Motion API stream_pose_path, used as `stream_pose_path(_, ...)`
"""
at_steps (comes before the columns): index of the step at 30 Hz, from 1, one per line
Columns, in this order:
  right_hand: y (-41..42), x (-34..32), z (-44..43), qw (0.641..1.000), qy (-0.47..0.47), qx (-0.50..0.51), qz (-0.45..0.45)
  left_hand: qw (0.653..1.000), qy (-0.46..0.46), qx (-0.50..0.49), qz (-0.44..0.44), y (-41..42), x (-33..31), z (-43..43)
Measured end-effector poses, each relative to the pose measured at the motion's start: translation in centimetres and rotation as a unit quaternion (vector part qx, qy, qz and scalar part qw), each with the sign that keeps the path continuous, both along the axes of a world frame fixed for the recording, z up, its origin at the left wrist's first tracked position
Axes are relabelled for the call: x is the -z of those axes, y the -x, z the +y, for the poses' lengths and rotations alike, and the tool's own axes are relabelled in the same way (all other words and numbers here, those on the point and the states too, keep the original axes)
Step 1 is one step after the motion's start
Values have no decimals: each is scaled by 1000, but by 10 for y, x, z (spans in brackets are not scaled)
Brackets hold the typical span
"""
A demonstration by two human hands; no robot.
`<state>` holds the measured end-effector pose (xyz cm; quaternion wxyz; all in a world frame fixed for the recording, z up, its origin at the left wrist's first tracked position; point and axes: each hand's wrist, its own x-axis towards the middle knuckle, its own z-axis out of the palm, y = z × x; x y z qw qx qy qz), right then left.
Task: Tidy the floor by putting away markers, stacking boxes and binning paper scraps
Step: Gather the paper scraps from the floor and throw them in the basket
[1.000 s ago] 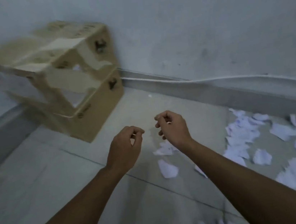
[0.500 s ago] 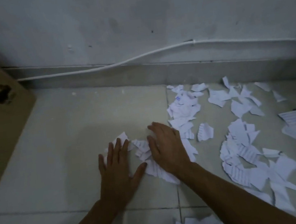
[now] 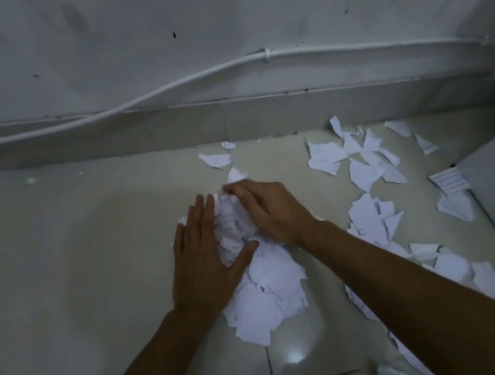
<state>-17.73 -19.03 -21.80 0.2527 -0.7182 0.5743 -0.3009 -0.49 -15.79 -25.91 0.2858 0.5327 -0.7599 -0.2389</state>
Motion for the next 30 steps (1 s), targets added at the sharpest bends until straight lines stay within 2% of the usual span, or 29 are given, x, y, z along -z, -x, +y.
stream_pose_path(3, 10, 0, -12, 993, 36, 101, -42, 1000, -6, -8, 26, -1, 2, 0)
stream_pose_path(5, 17, -3, -30, 986, -31, 160, -21, 1000, 5, -11, 8, -2, 2, 0)
stream_pose_path(7, 12, -2, -41, 986, -117, 102, 67, 1000, 8, -9, 20, -1, 3, 0)
stream_pose_path(9, -5, 2, -36, 982, -123, -9, 140, 999, 5, -3, 53, 0, 5, -1)
stream_pose_path(11, -25, 1, -17, 989, -109, -65, 79, 996, -10, 3, 86, -3, 4, -3)
stream_pose_path(13, -28, -3, 0, 992, -104, -65, -13, 993, -28, 6, 112, -10, -2, -3)
stream_pose_path(15, -16, -8, 11, 995, -79, -34, -55, 991, 23, 18, 128, -21, -9, -3)
stream_pose_path(18, 13, -10, 12, 996, -40, 38, -64, 992, 85, 3, 89, -39, -16, -18)
stream_pose_path(20, 21, -10, 0, 998, -40, 49, -25, 996, 68, -40, 46, -45, -16, -40)
stream_pose_path(24, 7, -3, -62, 995, -71, 22, 69, 997, -33, -68, -4, -38, -12, -84)
stream_pose_path(28, -20, 15, -90, 968, -97, -12, 230, 996, -26, -60, -52, -34, -6, -92)
stream_pose_path(30, -29, 21, -73, 972, -83, -63, 213, 998, -31, -33, -50, -38, -5, -90)
